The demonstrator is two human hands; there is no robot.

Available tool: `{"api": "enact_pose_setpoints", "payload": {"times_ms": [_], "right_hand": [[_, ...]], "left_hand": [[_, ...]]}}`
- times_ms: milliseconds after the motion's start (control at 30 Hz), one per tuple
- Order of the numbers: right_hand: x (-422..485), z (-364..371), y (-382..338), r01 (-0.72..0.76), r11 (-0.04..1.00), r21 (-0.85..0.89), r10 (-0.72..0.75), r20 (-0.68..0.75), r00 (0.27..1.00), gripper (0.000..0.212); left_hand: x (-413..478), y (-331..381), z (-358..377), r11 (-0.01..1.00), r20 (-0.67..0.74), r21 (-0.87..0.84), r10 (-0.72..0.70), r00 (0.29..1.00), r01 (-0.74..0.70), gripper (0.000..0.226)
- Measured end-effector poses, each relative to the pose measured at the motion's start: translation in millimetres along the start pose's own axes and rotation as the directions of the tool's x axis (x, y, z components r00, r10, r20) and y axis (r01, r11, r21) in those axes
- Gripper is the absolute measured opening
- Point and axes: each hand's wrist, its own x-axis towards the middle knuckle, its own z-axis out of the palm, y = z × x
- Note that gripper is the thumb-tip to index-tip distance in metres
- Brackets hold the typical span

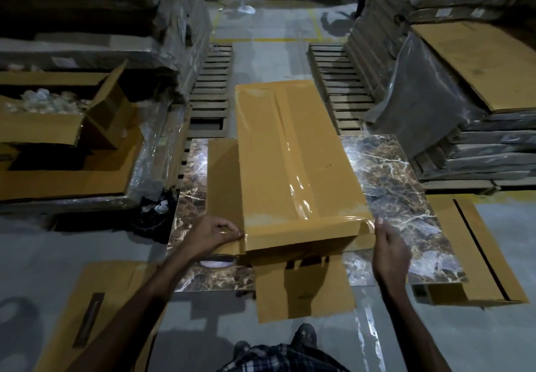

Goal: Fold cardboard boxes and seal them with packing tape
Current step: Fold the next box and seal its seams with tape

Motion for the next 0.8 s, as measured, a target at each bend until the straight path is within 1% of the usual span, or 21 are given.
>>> {"api": "enact_pose_setpoints", "payload": {"times_ms": [67,100,167,200,233,267,300,367,433,500,567,700,800], "right_hand": [[7,-3,-4,0.17,0.968,-0.182,-0.192,-0.114,0.975,0.068],[9,-2,-7,0.278,0.921,-0.273,-0.319,-0.121,0.94,0.055],[3,8,-19,0.514,0.766,-0.385,-0.571,-0.041,0.82,0.039],[-5,16,-26,0.599,0.695,-0.398,-0.646,0.019,0.763,0.036],[-15,27,-30,0.66,0.638,-0.396,-0.692,0.08,0.717,0.036],[-26,38,-31,0.697,0.597,-0.397,-0.713,0.136,0.688,0.036],[-34,49,-29,0.717,0.568,-0.404,-0.719,0.181,0.671,0.035],[-48,68,-24,0.724,0.538,-0.432,-0.712,0.228,0.665,0.032],[-58,83,-24,0.721,0.514,-0.465,-0.716,0.23,0.659,0.032],[-65,96,-29,0.716,0.493,-0.495,-0.723,0.225,0.653,0.036],[-68,106,-33,0.702,0.486,-0.52,-0.728,0.203,0.654,0.034],[-60,118,-32,0.665,0.517,-0.539,-0.731,0.126,0.671,0.02],[-56,124,-31,0.663,0.52,-0.538,-0.749,0.087,0.657,0.016]], "left_hand": [[3,7,18,0.999,-0.029,-0.044,-0.009,1.0,0.008,0.005],[6,10,25,0.998,-0.039,-0.058,-0.021,0.999,0.019,0.005],[13,15,38,0.997,-0.038,-0.078,-0.031,0.999,0.028,0.007],[16,18,45,0.997,-0.035,-0.079,-0.028,0.999,0.025,0.009],[18,21,50,0.998,-0.041,-0.066,-0.024,0.999,0.021,0.01],[21,24,56,0.999,-0.053,-0.043,-0.013,0.999,0.011,0.012],[23,29,62,1.0,-0.063,-0.017,-0.004,0.998,0.003,0.014],[26,36,71,1.0,-0.074,0.014,0.003,0.997,-0.002,0.017],[30,38,75,1.0,-0.077,0.004,-0.023,0.997,0.024,0.019],[32,36,77,0.999,-0.086,-0.007,-0.05,0.995,0.049,0.017],[33,33,77,0.998,-0.089,-0.026,-0.068,0.994,0.066,0.014],[31,31,75,0.999,-0.091,-0.044,-0.021,0.996,0.017,0.011],[32,28,74,0.997,-0.037,-0.081,0.007,0.999,-0.01,0.01]]}}
